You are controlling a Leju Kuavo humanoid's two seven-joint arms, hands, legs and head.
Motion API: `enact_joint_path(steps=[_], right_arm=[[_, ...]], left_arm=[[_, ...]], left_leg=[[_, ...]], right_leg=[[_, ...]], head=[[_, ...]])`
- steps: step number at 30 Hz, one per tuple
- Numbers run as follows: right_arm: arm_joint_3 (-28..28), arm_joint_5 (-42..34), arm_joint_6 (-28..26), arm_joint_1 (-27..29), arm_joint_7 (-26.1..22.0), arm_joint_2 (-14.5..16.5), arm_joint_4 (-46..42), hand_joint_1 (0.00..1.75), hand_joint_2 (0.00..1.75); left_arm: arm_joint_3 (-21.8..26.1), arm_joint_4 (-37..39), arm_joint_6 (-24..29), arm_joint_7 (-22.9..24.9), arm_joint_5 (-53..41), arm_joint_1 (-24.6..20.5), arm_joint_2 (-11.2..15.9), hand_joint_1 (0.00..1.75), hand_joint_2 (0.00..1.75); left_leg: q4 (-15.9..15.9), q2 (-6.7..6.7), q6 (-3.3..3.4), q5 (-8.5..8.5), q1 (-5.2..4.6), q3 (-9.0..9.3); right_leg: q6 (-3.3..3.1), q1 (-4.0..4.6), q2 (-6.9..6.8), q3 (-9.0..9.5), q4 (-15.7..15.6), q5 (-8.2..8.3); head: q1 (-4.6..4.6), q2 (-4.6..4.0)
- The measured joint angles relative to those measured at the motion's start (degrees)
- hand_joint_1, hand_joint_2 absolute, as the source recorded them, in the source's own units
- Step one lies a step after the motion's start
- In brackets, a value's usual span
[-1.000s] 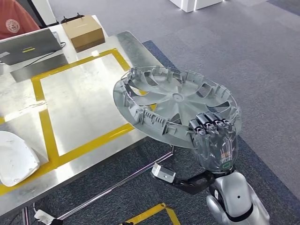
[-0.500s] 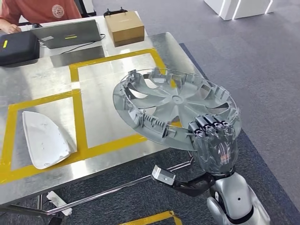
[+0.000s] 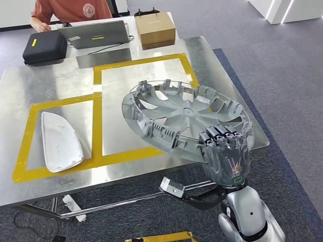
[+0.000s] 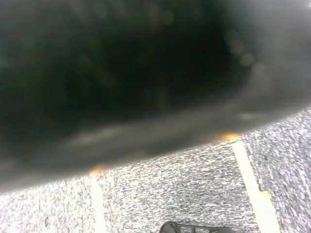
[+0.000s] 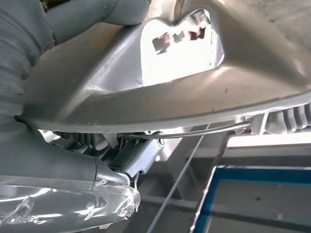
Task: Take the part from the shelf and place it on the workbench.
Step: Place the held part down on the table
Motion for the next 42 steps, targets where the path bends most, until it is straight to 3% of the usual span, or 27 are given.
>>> enact_joint_path(steps=[2, 3, 5, 7, 8, 10, 12, 15, 16, 25, 42], right_arm=[[0.02, 0.0, 0.04, 0.13, 0.0, 0.2, 0.17, 1.75, 1.75], [0.03, 0.0, 0.06, 0.12, -0.01, 0.31, 0.21, 1.75, 1.75], [0.0, -0.08, 0.31, 0.09, -0.11, 0.63, 0.25, 1.75, 1.75], [-0.16, -0.89, 1.3, 0.17, -0.56, 1.23, 0.39, 1.75, 1.75], [-0.4, -1.91, 2.15, 0.31, -0.9, 1.62, 0.52, 1.75, 1.75], [-1.23, -4.83, 4.15, 0.73, -1.54, 2.36, 0.9, 1.75, 1.75], [-2.32, -7.49, 6.01, 1.12, -1.89, 3.13, 1.59, 1.75, 1.75], [-4.3, -9.21, 8.11, 1.89, -2.0, 4.2, 3.52, 1.75, 1.75], [-5.13, -9.36, 8.58, 2.2, -1.94, 4.49, 4.31, 1.75, 1.75], [-12.35, -8.51, 10.45, 2.86, -1.14, 6.68, 11.99, 1.75, 1.75], [-17.89, -5.92, 12.28, 1.69, -0.33, 8.45, 21.92, 1.75, 1.75]], left_arm=[[0.0, 0.0, 0.0, 0.01, 0.0, 0.0, 0.1, 0.0, 0.0], [0.0, 0.0, 0.0, 0.01, 0.0, -0.1, 0.15, 0.0, 0.0], [0.0, 0.0, 0.01, 0.01, 0.01, -0.26, 0.2, 0.0, 0.0], [0.0, 0.0, 0.03, 0.04, 0.02, -0.14, 0.23, 0.0, 0.0], [0.0, -0.01, 0.05, 0.09, 0.03, -0.08, 0.25, 0.0, 0.0], [0.0, -0.01, 0.1, 0.32, 0.13, -0.17, 0.25, 0.0, 0.0], [0.0, -0.02, 0.13, 0.62, 0.29, -0.32, 0.21, 0.0, 0.0], [0.0, -0.02, 0.17, 1.05, 0.46, -0.3, 0.17, 0.0, 0.0], [0.0, -0.02, 0.18, 1.17, 0.5, -0.31, 0.16, 0.0, 0.0], [0.0, -0.02, 0.92, 1.99, 0.68, -0.77, -0.03, 0.0, 0.0], [0.0, -0.06, 2.15, 3.56, 1.22, -1.56, -0.81, 0.0, 0.0]], left_leg=[[-7.39, 1.4, 0.35, 4.12, -0.18, 3.73], [-10.67, 2.23, 0.66, 5.11, -0.42, 5.38], [-13.34, 3.12, 1.26, 5.06, -0.91, 6.58], [-13.82, 2.47, 1.89, 4.97, -0.92, 6.71], [-13.96, 2.16, 2.16, 5.0, -0.88, 6.88], [-14.0, 1.56, 2.37, 4.95, -0.86, 7.16], [-13.7, 1.05, 2.38, 4.6, -1.13, 7.22], [-13.64, 0.85, 2.54, 4.41, -1.21, 7.24], [-13.64, 0.84, 2.56, 4.4, -1.23, 7.22], [-13.64, 0.86, 2.67, 4.37, -1.28, 7.24], [-13.68, 0.87, 2.6, 4.43, -1.03, 7.4]], right_leg=[[0.39, 0.08, -0.92, 0.61, 0.0, -0.46], [0.68, 0.22, -1.34, 0.8, 0.04, -0.69], [1.27, 0.49, -2.2, 0.98, -0.02, -0.99], [1.89, 0.48, -2.66, 1.16, -0.19, -1.28], [2.15, 0.42, -2.07, 1.03, 0.13, -1.71], [1.05, 0.35, -0.65, 0.78, 0.18, -1.75], [0.17, 0.29, -0.3, 1.06, -0.46, -1.34], [1.82, 0.08, -0.41, 1.5, -0.95, -1.22], [1.99, 0.06, -0.41, 1.67, -1.03, -1.17], [2.21, 0.01, -0.33, 2.15, -1.23, -1.05], [2.22, 0.25, -0.32, 2.25, -1.21, -1.07]], head=[[0.01, 0.0], [0.01, 0.0], [0.1, 0.0], [0.18, 0.0], [0.23, 0.0], [0.58, 0.0], [0.9, 0.0], [0.96, 0.0], [0.97, 0.0], [0.95, 0.0], [0.95, 0.0]])
